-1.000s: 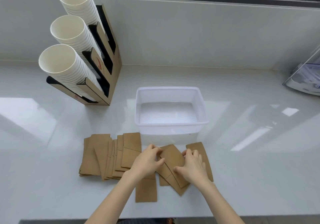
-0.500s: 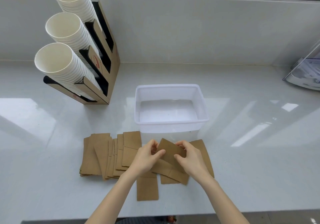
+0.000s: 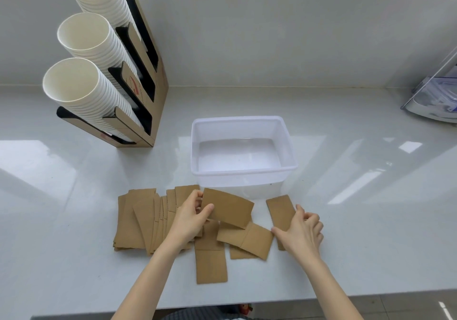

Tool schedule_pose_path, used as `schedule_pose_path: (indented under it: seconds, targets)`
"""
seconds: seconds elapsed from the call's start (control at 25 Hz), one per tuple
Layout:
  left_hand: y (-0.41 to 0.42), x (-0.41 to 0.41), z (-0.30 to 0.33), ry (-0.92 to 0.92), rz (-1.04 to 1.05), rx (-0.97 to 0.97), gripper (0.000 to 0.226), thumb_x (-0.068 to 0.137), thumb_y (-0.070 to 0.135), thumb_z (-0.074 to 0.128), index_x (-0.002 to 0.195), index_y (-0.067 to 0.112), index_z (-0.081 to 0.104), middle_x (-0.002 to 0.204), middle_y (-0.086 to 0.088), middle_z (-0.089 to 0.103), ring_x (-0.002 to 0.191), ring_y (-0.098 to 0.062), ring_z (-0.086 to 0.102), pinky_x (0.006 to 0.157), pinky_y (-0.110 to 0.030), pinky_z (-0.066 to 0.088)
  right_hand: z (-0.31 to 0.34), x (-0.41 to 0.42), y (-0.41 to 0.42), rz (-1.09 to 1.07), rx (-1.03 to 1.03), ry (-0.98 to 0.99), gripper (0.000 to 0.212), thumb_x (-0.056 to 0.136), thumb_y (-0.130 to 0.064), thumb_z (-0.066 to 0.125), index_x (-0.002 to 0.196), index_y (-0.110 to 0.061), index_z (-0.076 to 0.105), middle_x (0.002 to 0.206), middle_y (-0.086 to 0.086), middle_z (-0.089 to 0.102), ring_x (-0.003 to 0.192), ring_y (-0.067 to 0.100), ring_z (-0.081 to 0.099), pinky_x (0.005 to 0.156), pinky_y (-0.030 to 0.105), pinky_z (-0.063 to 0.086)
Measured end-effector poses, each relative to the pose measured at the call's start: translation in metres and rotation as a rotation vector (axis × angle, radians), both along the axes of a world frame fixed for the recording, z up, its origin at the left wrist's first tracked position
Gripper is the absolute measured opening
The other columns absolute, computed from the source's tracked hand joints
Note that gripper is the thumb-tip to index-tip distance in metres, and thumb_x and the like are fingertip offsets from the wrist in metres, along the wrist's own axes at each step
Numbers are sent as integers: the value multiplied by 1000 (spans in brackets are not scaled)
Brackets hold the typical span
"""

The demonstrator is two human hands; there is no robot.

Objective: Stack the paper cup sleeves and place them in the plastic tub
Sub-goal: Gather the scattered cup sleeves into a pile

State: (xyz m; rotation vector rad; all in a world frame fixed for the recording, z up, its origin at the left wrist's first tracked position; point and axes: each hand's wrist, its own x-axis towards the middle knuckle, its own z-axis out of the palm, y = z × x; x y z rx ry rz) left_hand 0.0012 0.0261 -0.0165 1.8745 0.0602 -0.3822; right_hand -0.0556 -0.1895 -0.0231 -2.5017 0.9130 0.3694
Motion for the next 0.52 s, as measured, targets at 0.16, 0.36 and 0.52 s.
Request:
schedule_pose_path:
  seconds: [0.16, 0.36, 0.52]
  targets:
    - [1, -1, 2, 6, 16, -18, 10, 89, 11, 49, 98, 14, 50, 101, -5, 65, 83, -11, 62, 56, -11, 53, -3, 1, 1, 21, 27, -39, 64, 79, -26, 61, 133, -9, 32, 130, 14, 32, 120, 34, 33, 100, 40, 33]
    - [3, -3, 4, 45, 28, -38, 11, 91, 11, 44, 101, 9, 49, 99, -6, 66, 82, -10, 63, 58, -15, 56, 11, 3, 11, 190, 202, -286, 66, 79, -23, 63, 137, -17, 32, 127, 5, 33, 119, 23, 36, 103, 34, 34]
    - [2, -5, 8, 53, 25, -45, 10, 92, 12, 41, 100, 10, 48, 83, 1, 60, 79, -14, 62, 56, -12, 54, 24, 11, 31, 472, 310, -391, 62, 79, -20, 62, 134, -23, 36, 128, -4, 34, 121, 14, 35, 109, 30, 31]
